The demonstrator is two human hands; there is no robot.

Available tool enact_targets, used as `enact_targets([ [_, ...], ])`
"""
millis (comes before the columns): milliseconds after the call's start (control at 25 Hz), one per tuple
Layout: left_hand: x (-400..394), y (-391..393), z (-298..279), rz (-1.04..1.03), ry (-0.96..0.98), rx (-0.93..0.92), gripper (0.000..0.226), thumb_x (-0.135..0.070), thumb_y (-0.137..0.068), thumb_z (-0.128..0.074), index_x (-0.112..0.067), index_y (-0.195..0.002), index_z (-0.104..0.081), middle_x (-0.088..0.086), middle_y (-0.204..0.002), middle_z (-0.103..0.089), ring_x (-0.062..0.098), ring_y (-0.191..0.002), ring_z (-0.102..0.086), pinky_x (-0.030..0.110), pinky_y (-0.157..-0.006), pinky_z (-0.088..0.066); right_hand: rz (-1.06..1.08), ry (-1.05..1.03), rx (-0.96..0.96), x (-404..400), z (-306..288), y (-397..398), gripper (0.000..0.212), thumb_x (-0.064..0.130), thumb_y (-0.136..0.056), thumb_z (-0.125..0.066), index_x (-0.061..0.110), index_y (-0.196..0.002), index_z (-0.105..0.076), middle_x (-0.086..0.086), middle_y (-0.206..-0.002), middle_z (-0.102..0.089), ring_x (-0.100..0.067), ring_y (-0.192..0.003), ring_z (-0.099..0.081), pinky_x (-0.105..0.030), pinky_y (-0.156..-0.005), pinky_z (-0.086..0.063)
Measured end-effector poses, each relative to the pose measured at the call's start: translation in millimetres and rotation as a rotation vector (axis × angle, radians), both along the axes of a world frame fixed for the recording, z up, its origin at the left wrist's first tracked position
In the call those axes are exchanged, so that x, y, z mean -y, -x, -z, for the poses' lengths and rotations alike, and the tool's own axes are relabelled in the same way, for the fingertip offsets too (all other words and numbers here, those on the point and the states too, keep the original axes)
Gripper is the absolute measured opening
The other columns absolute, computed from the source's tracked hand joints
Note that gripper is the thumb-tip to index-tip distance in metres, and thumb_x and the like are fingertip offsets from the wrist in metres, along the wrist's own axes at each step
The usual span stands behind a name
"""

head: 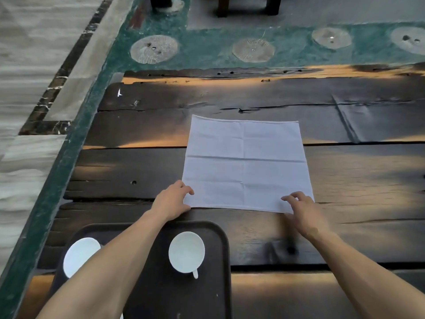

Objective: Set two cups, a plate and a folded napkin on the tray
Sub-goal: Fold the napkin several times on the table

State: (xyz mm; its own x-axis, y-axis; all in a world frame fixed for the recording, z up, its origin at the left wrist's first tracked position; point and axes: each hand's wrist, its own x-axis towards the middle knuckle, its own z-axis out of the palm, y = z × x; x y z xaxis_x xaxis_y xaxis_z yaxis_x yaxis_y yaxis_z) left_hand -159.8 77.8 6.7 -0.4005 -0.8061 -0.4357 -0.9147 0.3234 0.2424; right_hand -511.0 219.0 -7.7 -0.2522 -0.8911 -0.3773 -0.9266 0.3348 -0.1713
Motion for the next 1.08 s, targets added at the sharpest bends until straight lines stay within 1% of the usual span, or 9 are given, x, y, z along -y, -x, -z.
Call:
enact_targets([
  [200,1,-9,19,0.022,-0.003,0.031,0.036,-0.031,-0.086,-0.071,-0.032,-0.120,-0.058,-0.007,-0.127,-0.047,0.015,-0.116,-0.047,0.034,-0.084,-0.048,0.067,0.036,-0.015,-16,16,13,0.032,0.013,-0.093,-0.053,0.022,-0.123,-0.060,-0.002,-0.130,-0.053,-0.026,-0.113,-0.052,-0.036,-0.079,-0.048],
  [280,1,-12,23,0.032,0.004,0.039,0.030,-0.030,-0.089,-0.068,-0.031,-0.117,-0.059,-0.008,-0.125,-0.048,0.015,-0.113,-0.048,0.034,-0.084,-0.048,0.086,0.045,-0.021,-22,18,18,0.032,0.011,-0.094,-0.051,0.022,-0.122,-0.061,-0.001,-0.128,-0.055,-0.028,-0.108,-0.055,-0.034,-0.073,-0.046],
  [360,2,-14,25,0.036,0.026,0.027,0.023,-0.030,-0.091,-0.066,-0.030,-0.113,-0.061,-0.008,-0.122,-0.050,0.015,-0.110,-0.049,0.034,-0.082,-0.047,0.057,0.044,-0.074,-27,18,26,0.034,0.008,-0.093,-0.050,0.023,-0.121,-0.061,-0.001,-0.126,-0.057,-0.030,-0.103,-0.057,-0.033,-0.068,-0.040],
  [440,3,-15,25,0.055,0.054,0.031,0.016,-0.029,-0.094,-0.062,-0.028,-0.110,-0.062,-0.008,-0.119,-0.051,0.015,-0.107,-0.051,0.032,-0.079,-0.046,-0.012,0.040,-0.174,-33,16,34,0.036,0.006,-0.089,-0.052,0.024,-0.119,-0.061,0.000,-0.119,-0.061,-0.029,-0.100,-0.058,-0.033,-0.067,-0.035],
  [600,1,-16,25,0.143,0.111,0.084,0.016,-0.024,-0.098,-0.050,-0.025,-0.110,-0.061,-0.007,-0.115,-0.055,0.017,-0.106,-0.052,0.030,-0.073,-0.040,-0.065,0.015,-0.292,-39,13,42,0.026,0.011,-0.086,-0.057,0.021,-0.109,-0.064,0.000,-0.103,-0.066,-0.027,-0.100,-0.059,-0.037,-0.074,-0.040],
  [720,-4,-16,20,0.125,0.129,0.073,0.014,-0.022,-0.099,-0.046,-0.024,-0.106,-0.059,-0.006,-0.110,-0.057,0.018,-0.103,-0.053,0.031,-0.073,-0.042,-0.037,-0.002,-0.292,-40,11,40,0.021,0.015,-0.088,-0.054,0.022,-0.107,-0.061,0.001,-0.104,-0.064,-0.026,-0.101,-0.056,-0.035,-0.074,-0.039],
  [840,-10,-17,10,0.128,0.145,0.056,0.013,-0.022,-0.099,-0.047,-0.024,-0.104,-0.058,-0.006,-0.107,-0.057,0.019,-0.101,-0.053,0.032,-0.073,-0.044,-0.009,-0.017,-0.259,-47,8,39,0.017,0.015,-0.089,-0.052,0.021,-0.103,-0.059,-0.001,-0.103,-0.063,-0.026,-0.099,-0.054,-0.036,-0.074,-0.042],
  [960,-19,-20,-2,0.105,0.148,0.022,0.012,-0.022,-0.099,-0.047,-0.025,-0.101,-0.058,-0.007,-0.104,-0.057,0.017,-0.096,-0.053,0.031,-0.070,-0.041,0.077,0.038,-0.169,-58,-1,36,0.009,0.014,-0.086,-0.055,0.018,-0.095,-0.058,-0.003,-0.097,-0.063,-0.027,-0.091,-0.052,-0.037,-0.067,-0.044],
  [1080,-30,-26,-13,0.070,0.147,-0.004,0.010,-0.022,-0.099,-0.048,-0.027,-0.097,-0.057,-0.009,-0.101,-0.056,0.016,-0.094,-0.054,0.032,-0.070,-0.043,0.091,0.076,-0.149,-71,-10,29,0.002,0.021,-0.090,-0.056,0.020,-0.091,-0.055,-0.001,-0.094,-0.061,-0.023,-0.083,-0.052,-0.034,-0.060,-0.044],
])
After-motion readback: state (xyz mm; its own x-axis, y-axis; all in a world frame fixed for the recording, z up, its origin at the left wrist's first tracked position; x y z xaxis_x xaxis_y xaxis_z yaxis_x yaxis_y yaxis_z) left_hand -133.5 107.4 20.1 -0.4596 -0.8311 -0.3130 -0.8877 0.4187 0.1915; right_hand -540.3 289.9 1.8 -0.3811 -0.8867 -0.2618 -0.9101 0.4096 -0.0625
